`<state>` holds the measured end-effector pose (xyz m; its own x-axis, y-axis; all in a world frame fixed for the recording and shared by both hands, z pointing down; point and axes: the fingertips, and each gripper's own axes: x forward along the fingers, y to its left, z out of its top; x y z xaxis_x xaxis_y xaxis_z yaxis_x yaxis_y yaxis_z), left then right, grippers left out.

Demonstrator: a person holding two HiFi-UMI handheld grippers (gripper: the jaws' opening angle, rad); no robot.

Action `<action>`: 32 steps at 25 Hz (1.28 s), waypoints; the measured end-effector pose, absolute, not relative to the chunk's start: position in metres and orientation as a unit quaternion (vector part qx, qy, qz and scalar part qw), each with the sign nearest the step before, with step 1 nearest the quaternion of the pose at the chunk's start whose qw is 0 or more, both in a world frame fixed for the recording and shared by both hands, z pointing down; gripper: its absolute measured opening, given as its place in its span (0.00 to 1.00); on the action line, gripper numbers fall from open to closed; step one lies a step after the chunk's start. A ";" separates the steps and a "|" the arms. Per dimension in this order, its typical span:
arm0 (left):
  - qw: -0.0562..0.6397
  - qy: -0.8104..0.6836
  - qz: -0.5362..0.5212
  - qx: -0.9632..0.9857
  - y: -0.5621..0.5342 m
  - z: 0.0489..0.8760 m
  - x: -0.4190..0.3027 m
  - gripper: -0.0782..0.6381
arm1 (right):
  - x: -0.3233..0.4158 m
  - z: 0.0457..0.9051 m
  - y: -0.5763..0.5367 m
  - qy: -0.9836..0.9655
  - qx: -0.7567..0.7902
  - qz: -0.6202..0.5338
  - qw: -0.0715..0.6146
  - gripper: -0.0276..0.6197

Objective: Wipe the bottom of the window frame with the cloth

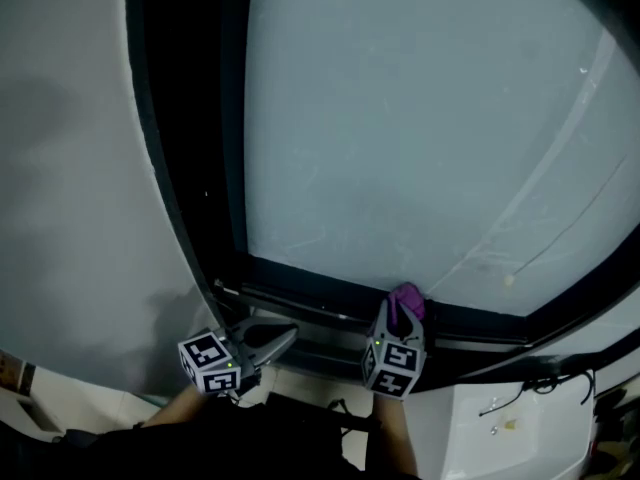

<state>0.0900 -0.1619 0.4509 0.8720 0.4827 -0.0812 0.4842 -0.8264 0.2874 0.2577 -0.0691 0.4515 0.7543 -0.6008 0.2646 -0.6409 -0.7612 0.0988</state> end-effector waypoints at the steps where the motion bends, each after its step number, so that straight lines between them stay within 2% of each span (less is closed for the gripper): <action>1: 0.152 0.246 -0.006 0.957 -0.164 0.450 0.089 0.11 | 0.259 0.450 -0.072 -0.337 0.931 0.110 0.094 0.14; 8: 0.168 0.185 -0.018 0.968 -0.174 0.447 0.078 0.11 | 0.260 0.457 -0.093 -0.399 0.899 0.134 0.119 0.14; 18: 0.183 0.100 -0.025 0.978 -0.180 0.445 0.059 0.11 | 0.257 0.466 -0.109 -0.467 0.862 0.161 0.117 0.14; 22: 0.182 0.086 -0.024 0.979 -0.179 0.447 0.057 0.11 | 0.256 0.467 -0.110 -0.484 0.851 0.176 0.104 0.14; 32: 0.173 0.065 -0.025 0.982 -0.178 0.444 0.056 0.11 | 0.243 0.471 -0.128 -0.521 0.825 0.174 0.131 0.14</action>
<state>0.0556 -0.1776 0.4444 0.9903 0.1186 -0.0723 0.1362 -0.9317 0.3368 0.2433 -0.1278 0.4712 0.3965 -0.8145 0.4235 -0.9057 -0.4223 0.0356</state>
